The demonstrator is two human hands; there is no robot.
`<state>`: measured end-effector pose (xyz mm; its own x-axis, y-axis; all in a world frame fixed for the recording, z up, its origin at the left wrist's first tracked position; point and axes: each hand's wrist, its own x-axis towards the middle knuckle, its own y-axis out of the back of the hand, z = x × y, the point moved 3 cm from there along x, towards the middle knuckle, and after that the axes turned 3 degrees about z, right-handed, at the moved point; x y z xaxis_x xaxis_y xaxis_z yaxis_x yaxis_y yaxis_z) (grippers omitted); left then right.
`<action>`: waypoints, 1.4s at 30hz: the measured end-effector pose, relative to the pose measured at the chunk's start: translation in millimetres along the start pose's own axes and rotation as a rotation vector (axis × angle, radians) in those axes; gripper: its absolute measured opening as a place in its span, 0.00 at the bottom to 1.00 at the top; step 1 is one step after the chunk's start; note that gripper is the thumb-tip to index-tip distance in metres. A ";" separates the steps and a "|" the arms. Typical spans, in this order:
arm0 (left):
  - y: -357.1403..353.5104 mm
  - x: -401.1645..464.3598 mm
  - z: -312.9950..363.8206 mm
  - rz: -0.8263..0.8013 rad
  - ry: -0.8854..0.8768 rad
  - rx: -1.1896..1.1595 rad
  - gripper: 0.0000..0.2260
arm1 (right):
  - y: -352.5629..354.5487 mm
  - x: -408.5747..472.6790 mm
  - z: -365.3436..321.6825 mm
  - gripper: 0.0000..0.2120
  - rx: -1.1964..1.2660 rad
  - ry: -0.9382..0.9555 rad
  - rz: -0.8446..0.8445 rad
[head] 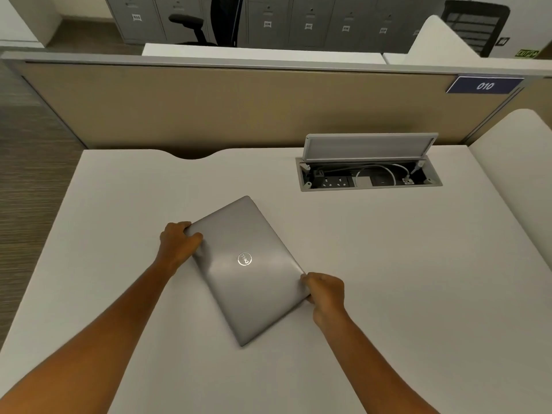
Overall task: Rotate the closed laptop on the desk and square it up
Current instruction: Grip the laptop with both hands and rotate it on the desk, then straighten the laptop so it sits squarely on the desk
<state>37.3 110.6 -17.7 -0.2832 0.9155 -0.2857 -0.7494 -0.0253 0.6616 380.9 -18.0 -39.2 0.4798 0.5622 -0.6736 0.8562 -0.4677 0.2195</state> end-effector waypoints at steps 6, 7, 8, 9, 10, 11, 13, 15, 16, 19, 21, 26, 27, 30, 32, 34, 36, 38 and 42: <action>2.2 -32.1 -22.5 0.020 0.019 -0.044 0.09 | 5.5 26.5 -28.9 0.06 0.056 -0.030 0.080; 2.2 -37.6 -26.0 0.024 0.029 -0.051 0.09 | 5.2 30.0 -34.4 0.07 0.058 -0.025 0.087; 2.4 -43.3 -28.8 0.026 0.036 -0.062 0.08 | 4.3 33.1 -40.1 0.08 0.060 -0.016 0.086; 2.1 -48.8 -32.1 0.024 0.043 -0.081 0.07 | 3.3 36.0 -45.9 0.08 0.062 -0.006 0.081; 2.0 -55.2 -34.3 0.021 0.049 -0.102 0.06 | 2.4 39.1 -51.7 0.08 0.059 0.002 0.075; 2.0 -61.7 -36.3 0.021 0.051 -0.120 0.05 | 1.6 41.8 -57.2 0.09 0.052 0.012 0.070; 0.7 -73.6 -41.3 0.025 0.043 -0.136 0.03 | 0.0 46.8 -67.5 0.08 0.042 0.029 0.058; -1.6 -83.3 -46.5 0.046 0.032 -0.162 0.11 | -1.8 50.0 -76.6 0.07 0.038 0.043 0.048; -2.8 -87.0 -49.0 0.057 0.031 -0.171 0.15 | -2.9 51.0 -80.7 0.06 0.033 0.051 0.045; -5.1 -100.5 -52.2 0.059 0.040 -0.209 0.26 | -6.2 52.5 -89.5 0.05 0.022 0.073 0.029; -6.0 -108.8 -55.6 0.045 0.039 -0.206 0.28 | -7.5 53.7 -91.8 0.06 0.021 0.078 0.021; -5.8 -111.8 -61.1 0.083 0.052 -0.132 0.15 | -5.7 51.2 -84.6 0.09 0.015 0.116 -0.014; -5.6 -110.0 -60.3 0.088 0.066 -0.118 0.20 | -3.6 49.7 -80.8 0.11 0.016 0.130 -0.018; -4.6 -102.5 -53.4 0.082 0.091 -0.113 0.24 | 5.4 39.3 -64.8 0.11 0.025 0.146 -0.024; -6.7 -93.8 -46.9 0.055 0.082 -0.127 0.23 | 10.7 30.4 -49.6 0.07 0.029 0.142 -0.034; -9.8 -84.1 -37.3 0.026 0.091 -0.149 0.24 | 14.8 20.4 -32.0 0.05 0.036 0.130 -0.045; -13.2 -72.0 -28.0 -0.003 0.106 -0.177 0.25 | 18.1 9.9 -16.0 0.05 0.031 0.115 -0.050; -16.5 -58.4 -20.0 -0.029 0.123 -0.205 0.26 | 20.6 2.9 -2.8 0.06 0.022 0.096 -0.051; -22.1 -37.0 -6.4 -0.061 0.128 -0.234 0.25 | 22.0 -0.7 11.8 0.10 0.019 0.061 -0.023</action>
<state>60.5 74.6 -26.3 -0.2955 0.8604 -0.4151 -0.8812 -0.0776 0.4664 397.1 -36.7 -42.2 0.4715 0.6128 -0.6342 0.8635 -0.4668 0.1910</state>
